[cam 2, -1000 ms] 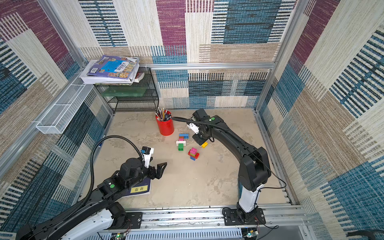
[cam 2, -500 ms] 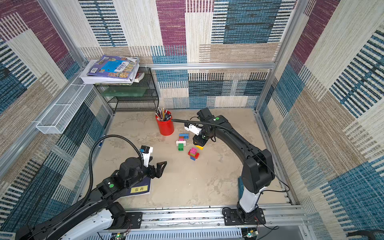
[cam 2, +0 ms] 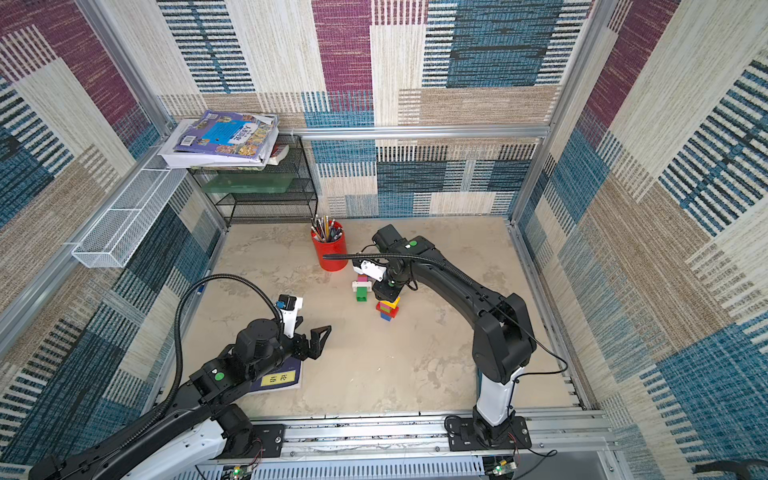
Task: Assemble the letter f with lego
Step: Assemble the lego brick with the lego brick.
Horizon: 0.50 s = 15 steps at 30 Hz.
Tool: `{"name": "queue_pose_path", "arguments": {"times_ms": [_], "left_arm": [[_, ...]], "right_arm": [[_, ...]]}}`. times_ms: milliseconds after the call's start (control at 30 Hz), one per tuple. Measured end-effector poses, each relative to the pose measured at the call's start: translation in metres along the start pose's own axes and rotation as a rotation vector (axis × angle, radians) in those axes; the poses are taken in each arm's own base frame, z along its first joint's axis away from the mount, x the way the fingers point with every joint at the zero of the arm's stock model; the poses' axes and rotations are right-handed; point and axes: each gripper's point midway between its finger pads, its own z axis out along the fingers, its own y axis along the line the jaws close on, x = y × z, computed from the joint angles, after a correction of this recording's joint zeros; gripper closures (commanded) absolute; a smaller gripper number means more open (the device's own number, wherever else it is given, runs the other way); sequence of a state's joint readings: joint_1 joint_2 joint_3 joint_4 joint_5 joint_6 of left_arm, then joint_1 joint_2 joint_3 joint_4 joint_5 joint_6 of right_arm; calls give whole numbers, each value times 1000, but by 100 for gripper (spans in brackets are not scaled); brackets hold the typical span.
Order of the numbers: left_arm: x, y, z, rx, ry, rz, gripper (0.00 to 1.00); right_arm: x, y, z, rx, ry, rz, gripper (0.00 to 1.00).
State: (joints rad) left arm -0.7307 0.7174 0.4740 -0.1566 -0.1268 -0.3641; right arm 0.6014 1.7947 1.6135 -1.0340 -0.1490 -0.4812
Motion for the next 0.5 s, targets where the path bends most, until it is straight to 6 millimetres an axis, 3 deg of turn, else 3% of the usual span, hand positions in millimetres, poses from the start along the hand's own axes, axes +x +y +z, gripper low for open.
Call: {"name": "queue_pose_path", "arguments": {"times_ms": [500], "left_arm": [[3,2,0,-5,6,1,1]], "right_arm": [[6,-7,5,35,39,4,88]]}}
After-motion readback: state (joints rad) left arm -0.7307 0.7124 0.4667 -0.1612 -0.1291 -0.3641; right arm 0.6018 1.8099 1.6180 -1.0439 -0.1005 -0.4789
